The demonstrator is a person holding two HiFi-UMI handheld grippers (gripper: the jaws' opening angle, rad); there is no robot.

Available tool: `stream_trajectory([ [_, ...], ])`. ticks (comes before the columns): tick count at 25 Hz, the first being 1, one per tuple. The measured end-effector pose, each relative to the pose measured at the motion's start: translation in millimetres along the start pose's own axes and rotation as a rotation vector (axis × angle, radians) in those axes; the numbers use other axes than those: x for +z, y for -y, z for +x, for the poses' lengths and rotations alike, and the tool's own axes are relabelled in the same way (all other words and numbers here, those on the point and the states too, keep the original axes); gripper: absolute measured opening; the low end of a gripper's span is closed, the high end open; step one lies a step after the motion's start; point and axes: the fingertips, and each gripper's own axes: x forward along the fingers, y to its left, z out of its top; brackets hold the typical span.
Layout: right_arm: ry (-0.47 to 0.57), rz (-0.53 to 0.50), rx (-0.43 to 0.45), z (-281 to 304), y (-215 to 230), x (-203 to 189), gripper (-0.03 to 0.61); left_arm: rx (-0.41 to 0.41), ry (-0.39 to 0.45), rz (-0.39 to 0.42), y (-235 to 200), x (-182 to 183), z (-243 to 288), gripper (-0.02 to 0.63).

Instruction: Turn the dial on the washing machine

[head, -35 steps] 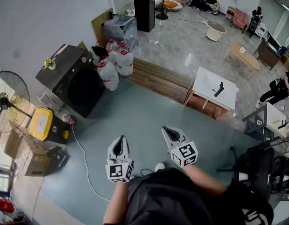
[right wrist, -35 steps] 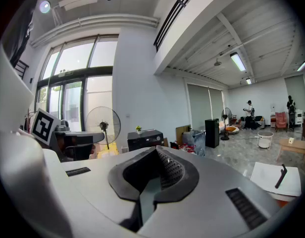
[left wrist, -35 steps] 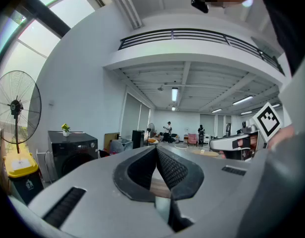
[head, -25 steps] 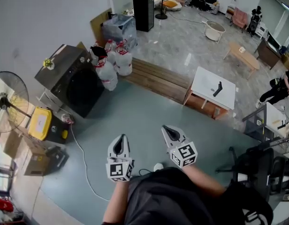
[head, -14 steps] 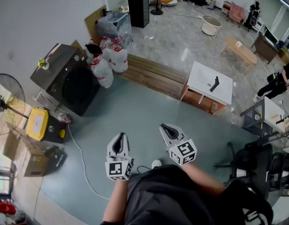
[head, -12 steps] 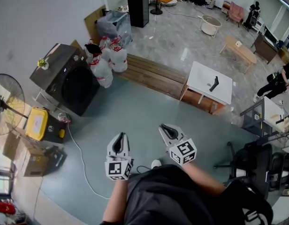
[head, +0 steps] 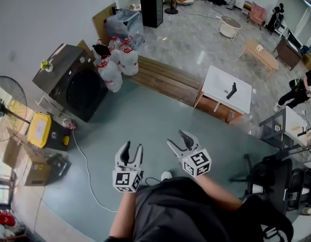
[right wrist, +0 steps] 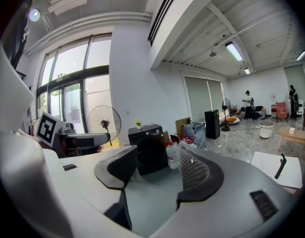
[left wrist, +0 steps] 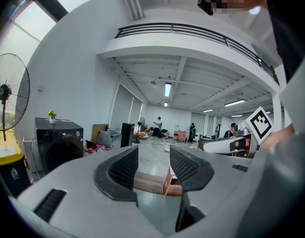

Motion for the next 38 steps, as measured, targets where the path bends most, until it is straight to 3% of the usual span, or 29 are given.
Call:
stream_trajectory([
  [8,0.000,0.006,0.033,5.0,21.1,-2.7,0.229,0.007,-0.003,0.024,15.5,-3.8,23.7,0.176],
  [15,-0.013,0.029,0.030,36.2,35.1,-2.2,0.229,-0.017,-0.031,0.023,-0.9,0.1,52.6,0.176],
  [20,-0.034,0.034,0.005,75.8,56.3,-1.1,0.229,-0.049,-0.041,0.004,-26.2,-1.9,97.5,0.176],
  [30,-0.024,0.034,-0.160,170.7,126.0,37.0,0.230,-0.168,-0.049,0.021,-92.1,32.8,221.9,0.176],
  [38,-0.035,0.047,-0.186,253.7,153.8,75.6,0.230,-0.216,-0.065,0.017,-150.9,55.3,298.6,0.179],
])
